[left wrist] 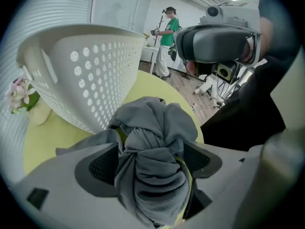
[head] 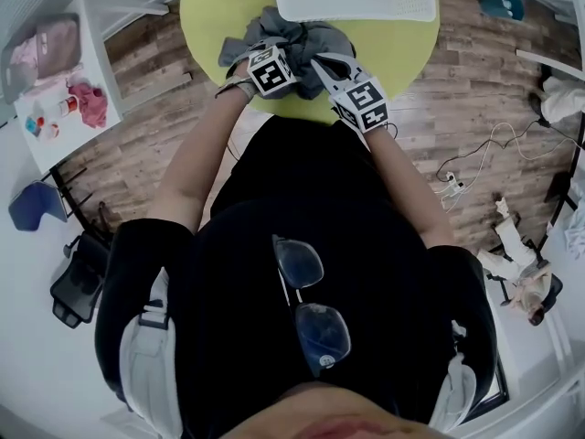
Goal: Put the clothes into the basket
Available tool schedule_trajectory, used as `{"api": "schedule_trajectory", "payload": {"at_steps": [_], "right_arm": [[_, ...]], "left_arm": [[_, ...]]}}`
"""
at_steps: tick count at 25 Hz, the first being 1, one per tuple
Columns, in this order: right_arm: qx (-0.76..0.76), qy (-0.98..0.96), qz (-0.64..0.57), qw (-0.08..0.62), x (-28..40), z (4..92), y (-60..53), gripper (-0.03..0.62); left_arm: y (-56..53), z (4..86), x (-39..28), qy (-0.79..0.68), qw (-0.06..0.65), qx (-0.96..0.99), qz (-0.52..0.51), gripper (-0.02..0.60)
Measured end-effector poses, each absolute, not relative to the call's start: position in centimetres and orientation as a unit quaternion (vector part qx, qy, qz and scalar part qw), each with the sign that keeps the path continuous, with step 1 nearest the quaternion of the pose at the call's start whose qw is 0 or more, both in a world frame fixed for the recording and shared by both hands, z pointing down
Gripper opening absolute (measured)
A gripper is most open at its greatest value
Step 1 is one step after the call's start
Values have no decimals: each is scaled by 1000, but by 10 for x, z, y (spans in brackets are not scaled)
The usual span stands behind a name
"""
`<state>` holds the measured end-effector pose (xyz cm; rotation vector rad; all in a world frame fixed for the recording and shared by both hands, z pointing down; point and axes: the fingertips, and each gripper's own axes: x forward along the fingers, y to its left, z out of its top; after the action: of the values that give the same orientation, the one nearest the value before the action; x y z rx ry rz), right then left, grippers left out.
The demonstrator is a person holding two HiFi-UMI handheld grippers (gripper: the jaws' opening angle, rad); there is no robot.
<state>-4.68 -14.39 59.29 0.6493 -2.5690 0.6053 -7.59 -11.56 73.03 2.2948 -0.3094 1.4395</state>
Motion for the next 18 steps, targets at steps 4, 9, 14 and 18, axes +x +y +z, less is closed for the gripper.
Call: {"api": "schedule_trajectory", "payload": {"at_steps": [4, 9, 14, 18], "right_arm": [[241, -920, 224, 211, -44, 597, -145, 26], [243, -917, 239, 208, -44, 599, -144, 26], [248, -914, 246, 209, -39, 599, -145, 26], [255, -910, 251, 210, -35, 602, -145, 26]], "left_arm": [[-113, 743, -75, -78, 198, 815, 539, 417], [-113, 760, -69, -54, 204, 811, 546, 417], [-114, 771, -66, -44, 215, 804, 552, 418], [-114, 780, -64, -39, 227, 799, 555, 420]]}}
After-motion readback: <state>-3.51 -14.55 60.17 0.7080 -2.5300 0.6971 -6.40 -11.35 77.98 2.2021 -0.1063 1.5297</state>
